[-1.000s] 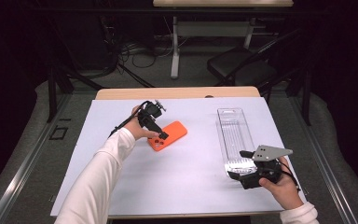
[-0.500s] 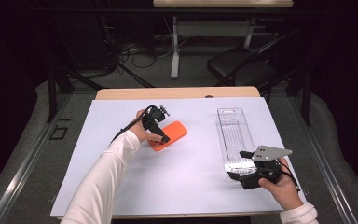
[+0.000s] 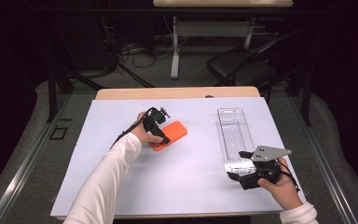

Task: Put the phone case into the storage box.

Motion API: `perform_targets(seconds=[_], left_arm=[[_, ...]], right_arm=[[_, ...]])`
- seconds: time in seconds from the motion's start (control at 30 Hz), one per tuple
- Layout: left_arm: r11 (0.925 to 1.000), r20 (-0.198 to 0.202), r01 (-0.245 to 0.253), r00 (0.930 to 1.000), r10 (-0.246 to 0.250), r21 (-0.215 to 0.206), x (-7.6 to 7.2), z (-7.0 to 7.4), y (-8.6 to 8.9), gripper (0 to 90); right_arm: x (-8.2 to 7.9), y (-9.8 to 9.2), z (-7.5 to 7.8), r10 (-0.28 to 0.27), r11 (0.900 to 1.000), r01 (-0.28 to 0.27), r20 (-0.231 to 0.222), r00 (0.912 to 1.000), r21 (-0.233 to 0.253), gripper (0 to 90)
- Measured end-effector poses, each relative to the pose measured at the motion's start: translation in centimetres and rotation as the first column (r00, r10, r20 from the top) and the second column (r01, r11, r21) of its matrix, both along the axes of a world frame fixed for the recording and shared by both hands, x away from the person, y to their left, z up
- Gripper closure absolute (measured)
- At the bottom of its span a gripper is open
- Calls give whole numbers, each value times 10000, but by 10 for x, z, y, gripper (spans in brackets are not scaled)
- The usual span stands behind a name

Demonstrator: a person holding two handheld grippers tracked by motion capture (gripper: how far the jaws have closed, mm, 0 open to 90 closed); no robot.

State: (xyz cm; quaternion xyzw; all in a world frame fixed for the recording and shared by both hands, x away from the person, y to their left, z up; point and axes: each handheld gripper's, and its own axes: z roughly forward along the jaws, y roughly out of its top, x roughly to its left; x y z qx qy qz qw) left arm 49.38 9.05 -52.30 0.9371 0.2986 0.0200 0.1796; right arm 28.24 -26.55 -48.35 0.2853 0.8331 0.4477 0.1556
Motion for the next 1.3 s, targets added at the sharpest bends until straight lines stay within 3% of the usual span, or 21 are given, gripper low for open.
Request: perform_targets(seconds=[0.47, 0.67, 1.17, 1.3], left_arm=[[9997, 70, -263, 9996, 262, 13, 1, -11, -7, 82], [9996, -144, -289, 9995, 288, -66, 2, -14, -10, 82], [9995, -6, -318, 9995, 318, 26, 3, -17, -13, 87], [9994, 145, -333, 9993, 333, 6, 2, -16, -12, 139]], right_arm=[[2, 0, -3, -9, 10000, 9, -37, 10000, -44, 145], [2, -2, -4, -80, 10000, 79, -91, 9999, -26, 145], [3, -3, -4, -93, 9999, 93, -107, 9999, -42, 145], [3, -3, -5, -86, 9999, 85, -86, 9999, -67, 145]])
